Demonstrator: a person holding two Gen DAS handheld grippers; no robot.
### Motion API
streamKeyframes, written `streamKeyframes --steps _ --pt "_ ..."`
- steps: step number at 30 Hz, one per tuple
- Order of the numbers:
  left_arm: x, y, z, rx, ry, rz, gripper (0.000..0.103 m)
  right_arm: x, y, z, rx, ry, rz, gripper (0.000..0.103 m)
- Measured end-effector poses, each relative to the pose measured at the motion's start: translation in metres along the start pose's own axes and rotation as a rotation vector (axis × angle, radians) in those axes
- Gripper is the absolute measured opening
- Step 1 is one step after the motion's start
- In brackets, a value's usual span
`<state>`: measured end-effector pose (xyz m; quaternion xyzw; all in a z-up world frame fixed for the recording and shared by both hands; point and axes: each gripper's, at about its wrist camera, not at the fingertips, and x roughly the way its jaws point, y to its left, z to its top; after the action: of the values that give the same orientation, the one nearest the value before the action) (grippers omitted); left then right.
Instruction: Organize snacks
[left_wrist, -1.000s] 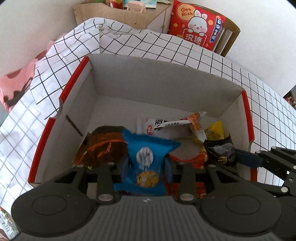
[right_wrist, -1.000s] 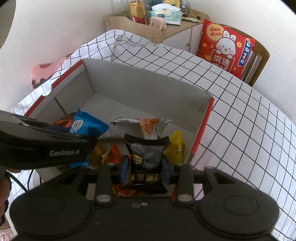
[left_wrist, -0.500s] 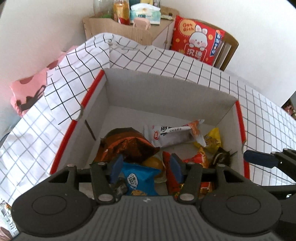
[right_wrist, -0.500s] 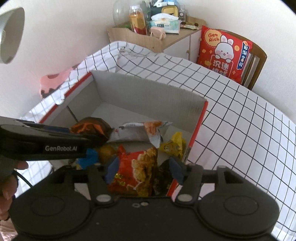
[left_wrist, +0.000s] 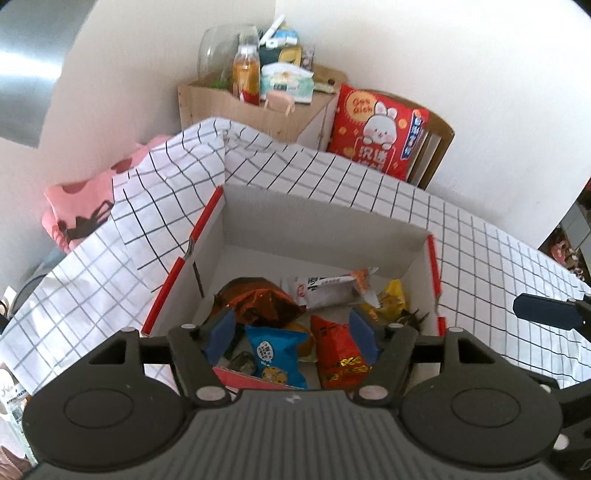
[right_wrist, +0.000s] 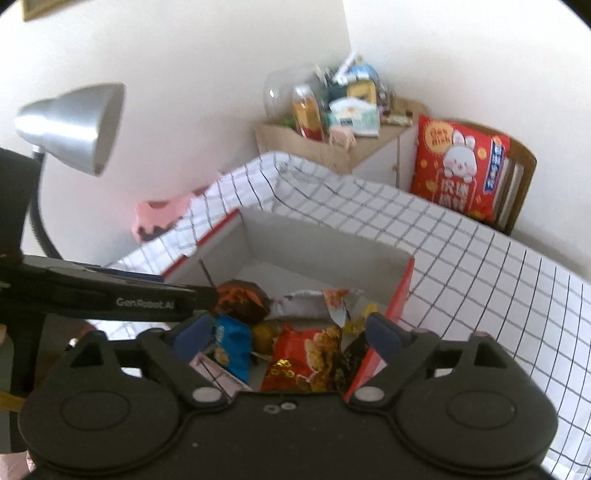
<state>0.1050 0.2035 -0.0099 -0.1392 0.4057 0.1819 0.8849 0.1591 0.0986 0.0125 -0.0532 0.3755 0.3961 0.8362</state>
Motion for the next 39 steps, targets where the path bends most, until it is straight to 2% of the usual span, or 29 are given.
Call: streamKeyframes --steps 5,7,10,15,17,19,28,32,39 --pt "-0.018 -0.005 -0.007 0.005 -0.030 -0.026 0.073 -0.024 -0.005 -0.006 0.056 -0.068 0.006 0.103" --pt "-0.025 -0.007 -0.010 0.011 -0.044 -0.038 0.075 -0.032 -0.007 -0.009 0.071 -0.089 0.006 0.103" --pt "-0.034 -0.009 -0.016 0.022 -0.070 -0.042 0.083 -0.042 -0.010 -0.016 0.084 -0.114 -0.001 0.103" --pt "-0.044 -0.011 -0.027 0.025 -0.085 -0.046 0.085 -0.056 -0.012 -0.030 0.118 -0.146 -0.019 0.103" --pt "-0.049 -0.012 -0.033 0.028 -0.099 -0.046 0.090 -0.060 -0.012 -0.037 0.132 -0.165 -0.035 0.103" --pt "-0.054 -0.013 -0.038 0.038 -0.114 -0.050 0.101 -0.063 -0.012 -0.043 0.142 -0.182 -0.046 0.103" --pt "-0.075 -0.019 -0.055 0.040 -0.154 -0.045 0.101 -0.075 -0.002 -0.071 0.171 -0.221 -0.168 0.103" --pt "-0.079 -0.021 -0.060 0.034 -0.139 -0.040 0.101 -0.081 0.002 -0.078 0.184 -0.220 -0.211 0.103" --pt "-0.088 -0.025 -0.064 0.050 -0.149 -0.051 0.101 -0.090 0.002 -0.081 0.259 -0.216 -0.214 0.103"
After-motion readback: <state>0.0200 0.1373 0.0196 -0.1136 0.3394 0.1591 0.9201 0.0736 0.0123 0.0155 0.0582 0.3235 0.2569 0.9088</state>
